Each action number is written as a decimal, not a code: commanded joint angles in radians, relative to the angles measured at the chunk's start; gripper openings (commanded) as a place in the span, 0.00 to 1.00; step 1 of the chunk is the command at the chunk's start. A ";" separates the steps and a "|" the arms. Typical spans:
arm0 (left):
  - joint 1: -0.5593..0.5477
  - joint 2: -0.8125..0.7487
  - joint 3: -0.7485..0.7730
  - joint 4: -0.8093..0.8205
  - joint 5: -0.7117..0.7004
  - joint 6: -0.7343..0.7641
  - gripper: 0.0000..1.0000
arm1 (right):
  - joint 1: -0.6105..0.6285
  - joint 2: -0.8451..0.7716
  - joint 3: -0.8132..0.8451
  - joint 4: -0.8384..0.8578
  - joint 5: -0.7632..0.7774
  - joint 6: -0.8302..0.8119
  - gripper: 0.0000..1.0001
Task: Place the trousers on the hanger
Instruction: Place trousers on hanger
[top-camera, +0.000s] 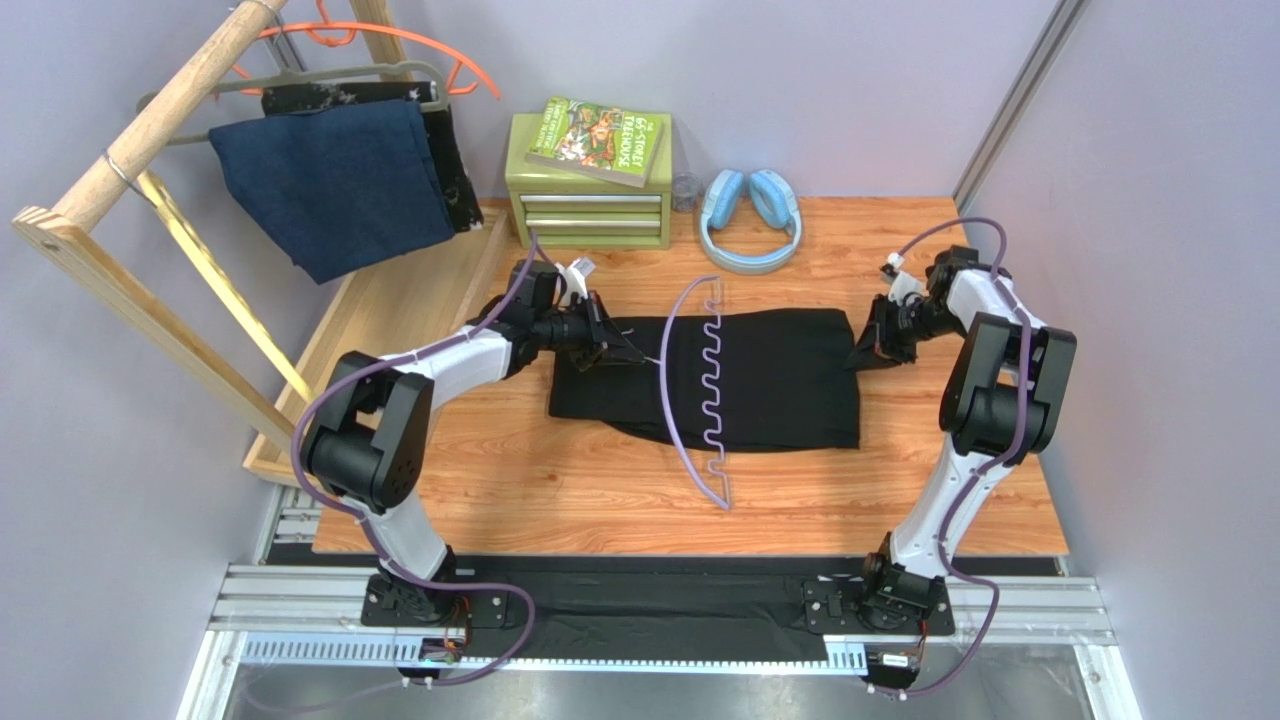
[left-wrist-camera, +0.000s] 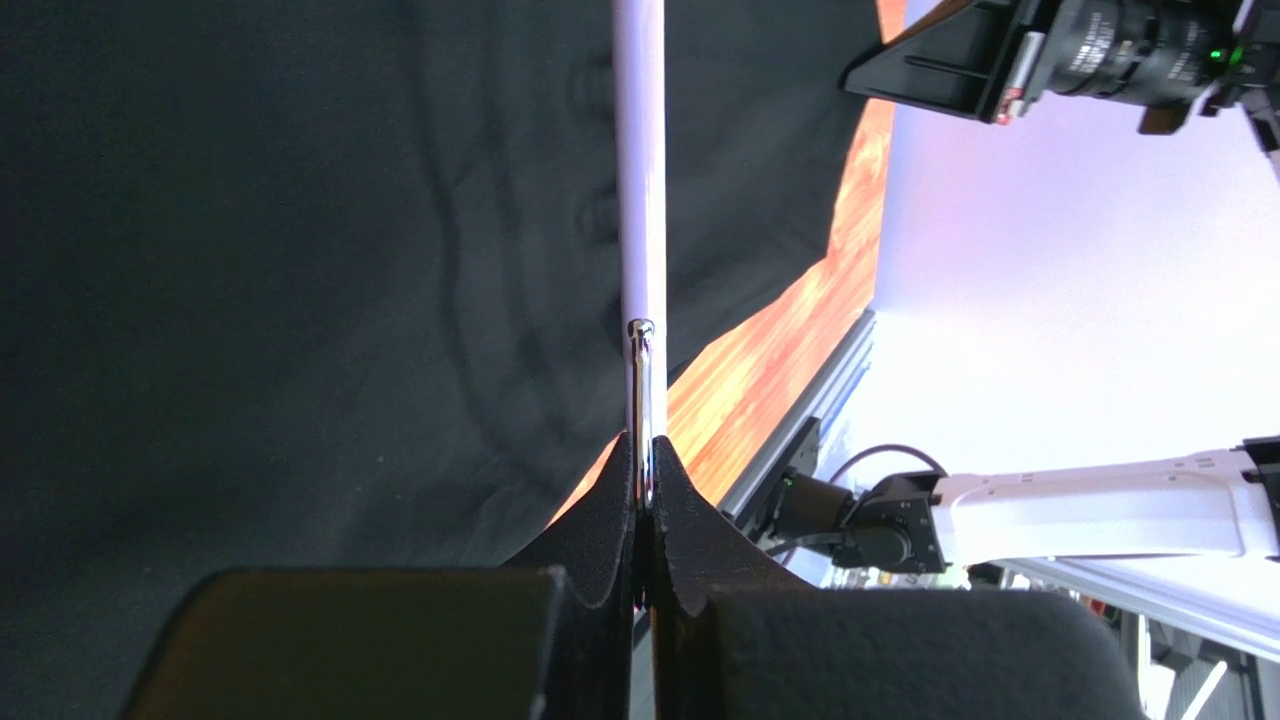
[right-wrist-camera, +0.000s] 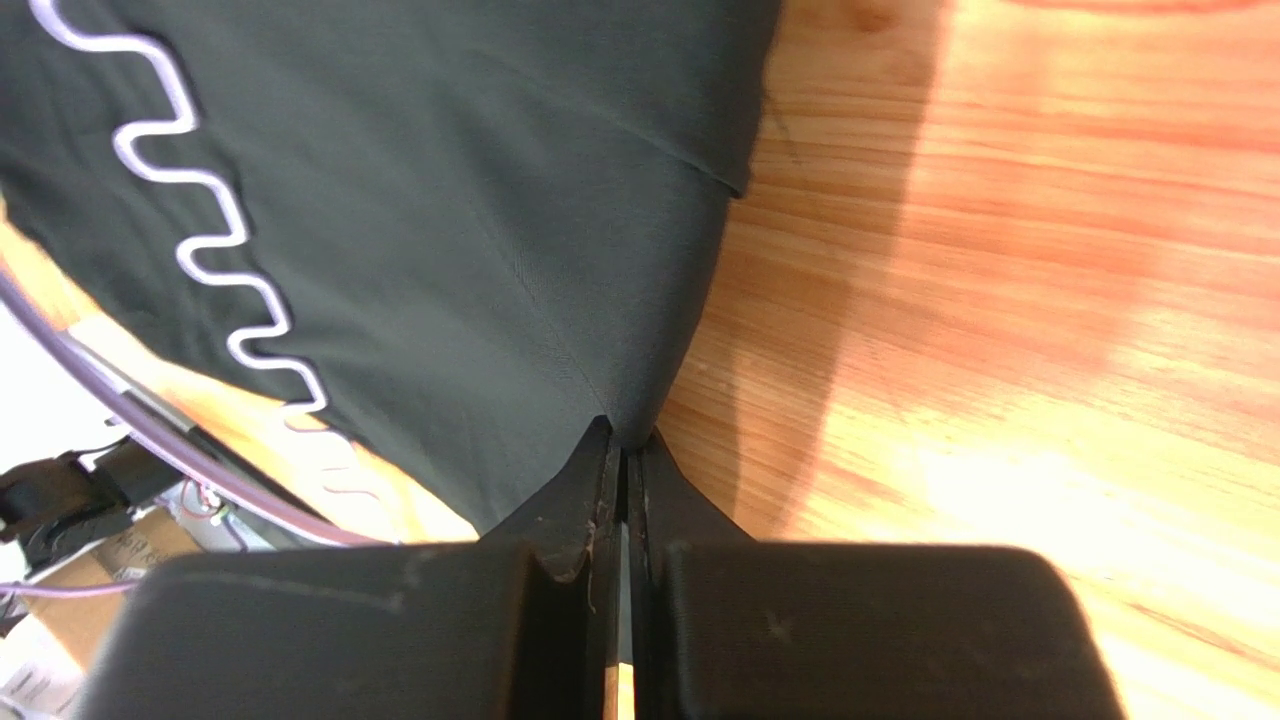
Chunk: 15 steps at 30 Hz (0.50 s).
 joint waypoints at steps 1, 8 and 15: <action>0.006 0.010 0.016 0.031 0.010 0.002 0.00 | 0.043 -0.070 0.062 -0.032 -0.091 -0.023 0.00; 0.006 0.025 0.022 0.035 0.009 -0.001 0.00 | 0.197 -0.135 0.137 -0.025 -0.287 0.086 0.00; 0.006 0.027 0.010 0.057 0.021 -0.026 0.00 | 0.495 -0.119 0.125 0.262 -0.369 0.402 0.00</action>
